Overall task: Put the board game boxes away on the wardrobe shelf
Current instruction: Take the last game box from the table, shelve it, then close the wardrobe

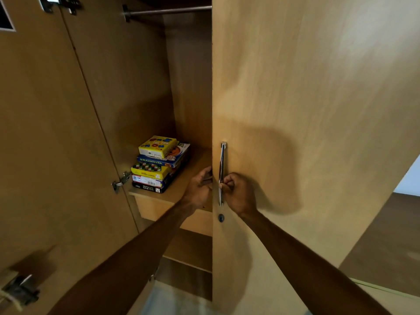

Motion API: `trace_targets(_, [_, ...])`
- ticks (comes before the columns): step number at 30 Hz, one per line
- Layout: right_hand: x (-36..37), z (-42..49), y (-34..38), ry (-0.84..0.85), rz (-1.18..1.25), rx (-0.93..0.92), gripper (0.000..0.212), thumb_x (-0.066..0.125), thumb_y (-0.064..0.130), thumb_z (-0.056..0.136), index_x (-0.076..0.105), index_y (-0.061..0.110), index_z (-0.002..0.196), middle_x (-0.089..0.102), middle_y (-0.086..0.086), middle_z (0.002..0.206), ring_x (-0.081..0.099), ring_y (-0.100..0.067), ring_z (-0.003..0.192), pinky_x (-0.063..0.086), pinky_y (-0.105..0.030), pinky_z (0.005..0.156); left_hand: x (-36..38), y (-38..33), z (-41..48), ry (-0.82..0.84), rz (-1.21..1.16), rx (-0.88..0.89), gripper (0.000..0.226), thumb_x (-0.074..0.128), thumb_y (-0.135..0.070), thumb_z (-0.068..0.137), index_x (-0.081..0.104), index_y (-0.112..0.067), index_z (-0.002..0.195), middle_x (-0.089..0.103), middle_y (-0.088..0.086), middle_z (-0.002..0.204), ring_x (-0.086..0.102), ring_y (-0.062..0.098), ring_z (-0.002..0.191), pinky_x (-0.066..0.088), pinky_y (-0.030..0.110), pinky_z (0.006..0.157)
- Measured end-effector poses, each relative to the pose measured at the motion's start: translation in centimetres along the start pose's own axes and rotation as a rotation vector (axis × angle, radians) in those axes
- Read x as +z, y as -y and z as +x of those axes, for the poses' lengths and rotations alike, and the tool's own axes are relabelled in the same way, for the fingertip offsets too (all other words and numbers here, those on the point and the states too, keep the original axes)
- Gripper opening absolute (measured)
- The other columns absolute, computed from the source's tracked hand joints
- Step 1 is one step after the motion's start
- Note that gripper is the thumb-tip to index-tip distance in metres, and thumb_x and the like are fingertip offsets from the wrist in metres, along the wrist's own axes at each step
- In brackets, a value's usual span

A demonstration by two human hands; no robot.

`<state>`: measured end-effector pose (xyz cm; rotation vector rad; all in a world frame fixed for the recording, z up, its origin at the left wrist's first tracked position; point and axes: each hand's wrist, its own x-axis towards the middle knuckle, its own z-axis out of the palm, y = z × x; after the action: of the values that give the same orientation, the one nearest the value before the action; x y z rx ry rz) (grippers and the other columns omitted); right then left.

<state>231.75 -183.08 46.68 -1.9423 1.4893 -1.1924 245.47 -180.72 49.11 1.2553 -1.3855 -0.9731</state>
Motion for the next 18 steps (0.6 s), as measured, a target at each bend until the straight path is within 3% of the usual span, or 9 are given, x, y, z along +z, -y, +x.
trace_targets(3, [0.0, -1.2, -0.7, -0.048, 0.065, 0.024, 0.014, 0.071, 0.026, 0.085, 0.068, 0.021, 0.098, 0.073, 0.005, 0.09, 0.067, -0.01, 0.083, 0.059, -0.037, 0.075, -0.7, 1.7, -0.5, -0.083, -0.093, -0.05, 0.04, 0.044, 0.015, 0.091, 0.056, -0.004, 0.124, 0.061, 0.003, 0.108, 0.058, 0.011, 0.097, 0.049, 0.014, 0.075])
trace_targets(7, [0.8, -3.6, -1.5, -0.018, 0.097, 0.04, 0.012, 0.071, 0.031, 0.084, 0.068, 0.025, 0.094, 0.071, 0.011, 0.087, 0.066, -0.006, 0.082, 0.058, -0.035, 0.073, -2.7, 5.2, -3.6, -0.201, 0.009, -0.038, 0.043, 0.056, 0.011, 0.088, 0.062, -0.027, 0.105, 0.065, 0.002, 0.109, 0.062, 0.018, 0.104, 0.051, 0.033, 0.091])
trace_targets(10, [2.6, -5.7, -1.1, 0.106, 0.139, 0.053, 0.011, 0.072, 0.028, 0.084, 0.068, 0.026, 0.093, 0.069, 0.013, 0.084, 0.065, -0.005, 0.081, 0.058, -0.033, 0.074, -4.8, 7.0, -7.2, -0.287, 0.009, -0.068, 0.031, 0.062, 0.001, 0.084, 0.064, -0.021, 0.107, 0.068, 0.004, 0.106, 0.064, 0.02, 0.101, 0.052, 0.03, 0.088])
trace_targets(14, [7.0, -8.0, 0.9, 0.315, 0.207, 0.062, 0.009, 0.072, 0.028, 0.084, 0.065, 0.031, 0.089, 0.068, 0.015, 0.081, 0.066, -0.004, 0.08, 0.059, -0.035, 0.075, -8.3, 8.5, -12.6, -0.501, -0.02, -0.137, 0.032, 0.056, 0.015, 0.087, 0.063, -0.003, 0.113, 0.069, 0.003, 0.101, 0.064, 0.015, 0.093, 0.052, 0.013, 0.079])
trace_targets(18, [11.8, -10.2, 4.8, 0.482, 0.278, 0.009, 0.013, 0.07, 0.032, 0.084, 0.068, 0.027, 0.095, 0.07, 0.012, 0.084, 0.066, -0.004, 0.081, 0.058, -0.032, 0.076, -12.5, 8.8, -18.6, -0.669, 0.07, -0.179, 0.033, 0.059, 0.008, 0.088, 0.065, -0.014, 0.113, 0.071, -0.003, 0.104, 0.067, 0.008, 0.095, 0.053, 0.017, 0.081])
